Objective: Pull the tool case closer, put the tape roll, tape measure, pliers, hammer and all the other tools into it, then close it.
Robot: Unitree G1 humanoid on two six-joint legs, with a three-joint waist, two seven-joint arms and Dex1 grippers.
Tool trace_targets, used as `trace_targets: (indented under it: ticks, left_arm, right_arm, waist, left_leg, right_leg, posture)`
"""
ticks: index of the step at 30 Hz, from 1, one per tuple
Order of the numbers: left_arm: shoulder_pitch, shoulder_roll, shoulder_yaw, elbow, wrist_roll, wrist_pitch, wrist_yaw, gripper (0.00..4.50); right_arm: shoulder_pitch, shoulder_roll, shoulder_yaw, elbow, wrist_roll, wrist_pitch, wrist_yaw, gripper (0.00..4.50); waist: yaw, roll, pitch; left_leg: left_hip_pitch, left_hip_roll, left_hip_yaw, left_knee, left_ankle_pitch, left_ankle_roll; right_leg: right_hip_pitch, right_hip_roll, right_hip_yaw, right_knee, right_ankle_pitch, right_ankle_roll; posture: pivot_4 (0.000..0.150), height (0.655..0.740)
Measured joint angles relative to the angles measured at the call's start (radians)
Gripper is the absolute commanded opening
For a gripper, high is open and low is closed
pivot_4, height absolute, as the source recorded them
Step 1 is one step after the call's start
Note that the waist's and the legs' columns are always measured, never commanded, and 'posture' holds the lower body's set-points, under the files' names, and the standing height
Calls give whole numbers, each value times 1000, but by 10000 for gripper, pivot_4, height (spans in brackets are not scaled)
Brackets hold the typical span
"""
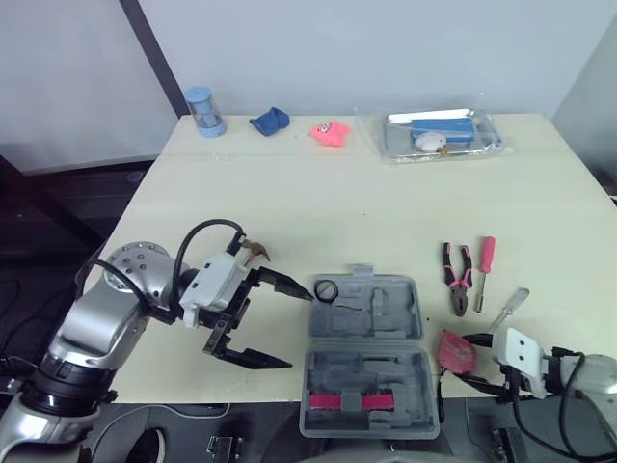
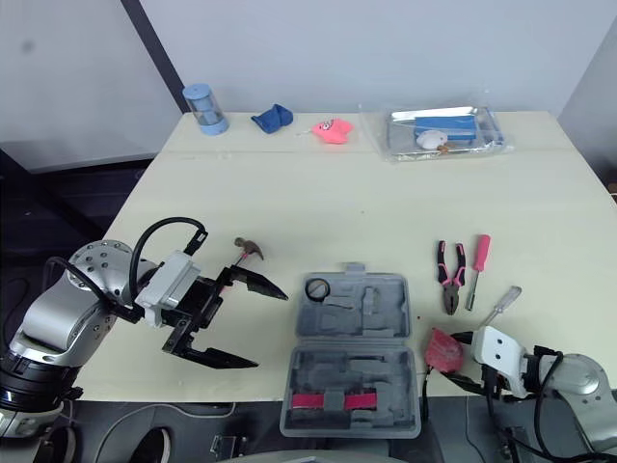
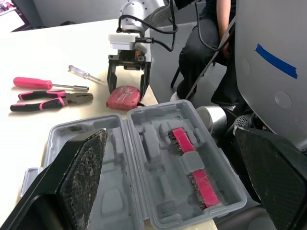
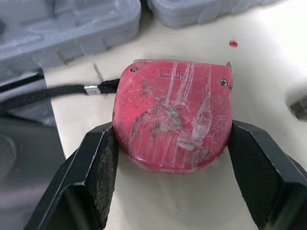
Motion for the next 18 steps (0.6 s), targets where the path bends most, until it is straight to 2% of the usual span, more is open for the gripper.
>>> trace_targets:
  ticks: [4,9,15,18]
  left_arm:
    - [23,-10,19,7,0,2,26,45000]
    - [49,-25,48,7,0,17,76,45000]
    - [105,-38,101,7,0,42,156,45000]
    - [114,-38,125,12,0,47,180,45000]
  right_arm:
    - [-14,-106,-34,-68,34,51,70,28414]
    - [-116,-139,-26,-155,71,147,112,28414]
    - [-377,-172,61,-251,54,337,151,28414]
    - [-519,-158,167,-272,11,439,173,28414]
  waist:
    - [-5,1,1]
    - [-10,2,1]
    - [-16,2,2]
    - [-19,2,2]
  left_leg:
    - [0,1,0,0,0,0]
    - [0,2,0,0,0,0]
    - [-2,3,0,-1,0,0]
    - [-3,2,0,-1,0,0]
  right_leg:
    - [0,1,0,0,0,0]
    - [-1,1,0,0,0,0]
    - [-2,-3,-1,-1,0,0]
    - [-3,-4,-1,-2,0,0]
  posture:
    - [1500,7400]
    - [1500,7400]
    - [1500,7400]
    - [1500,7400]
